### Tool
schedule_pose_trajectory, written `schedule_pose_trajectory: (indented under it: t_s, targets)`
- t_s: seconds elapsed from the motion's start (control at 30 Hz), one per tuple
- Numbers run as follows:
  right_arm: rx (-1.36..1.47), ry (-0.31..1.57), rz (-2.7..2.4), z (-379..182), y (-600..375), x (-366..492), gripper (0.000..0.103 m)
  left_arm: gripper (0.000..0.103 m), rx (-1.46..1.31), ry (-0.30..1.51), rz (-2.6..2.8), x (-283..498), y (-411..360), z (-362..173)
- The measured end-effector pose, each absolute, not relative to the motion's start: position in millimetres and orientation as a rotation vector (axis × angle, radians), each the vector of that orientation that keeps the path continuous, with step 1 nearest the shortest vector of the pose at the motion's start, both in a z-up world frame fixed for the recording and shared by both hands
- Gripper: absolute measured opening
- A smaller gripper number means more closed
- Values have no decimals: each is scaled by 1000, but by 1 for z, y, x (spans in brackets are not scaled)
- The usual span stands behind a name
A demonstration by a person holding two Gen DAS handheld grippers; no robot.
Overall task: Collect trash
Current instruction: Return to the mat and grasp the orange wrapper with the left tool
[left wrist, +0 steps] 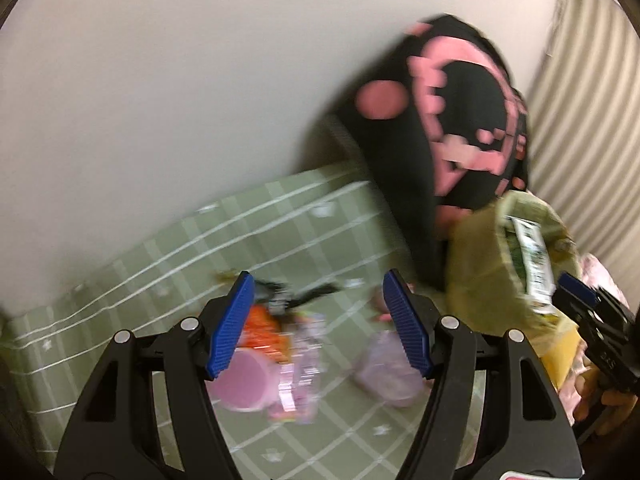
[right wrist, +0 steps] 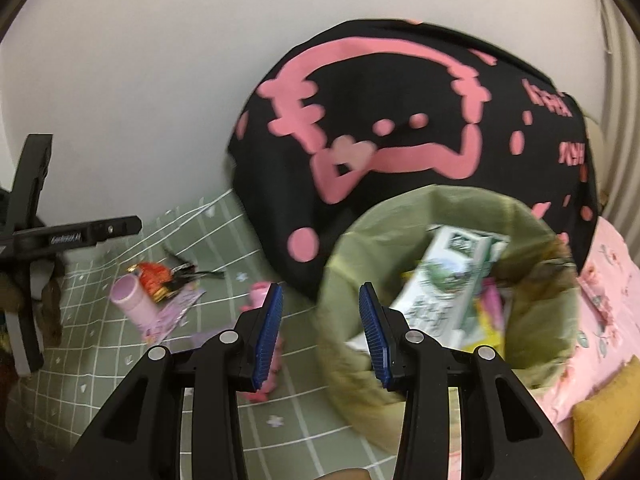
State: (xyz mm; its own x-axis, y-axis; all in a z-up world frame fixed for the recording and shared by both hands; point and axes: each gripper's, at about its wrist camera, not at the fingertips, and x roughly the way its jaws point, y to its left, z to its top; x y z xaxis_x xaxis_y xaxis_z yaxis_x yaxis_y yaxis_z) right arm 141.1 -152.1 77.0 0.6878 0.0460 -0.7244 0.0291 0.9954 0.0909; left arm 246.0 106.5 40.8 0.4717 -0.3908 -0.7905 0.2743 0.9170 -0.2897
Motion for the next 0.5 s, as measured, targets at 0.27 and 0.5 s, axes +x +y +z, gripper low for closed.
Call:
schedule_pose_trajectory:
  t_s: [0.27, 0.5]
  targets:
    - [77, 855, 50, 64, -126, 146, 38, 63, -288, 1152, -326, 259, 163, -13]
    - [76, 887, 40, 55, -123, 146, 38, 62, -286, 1253, -310, 267, 158, -50]
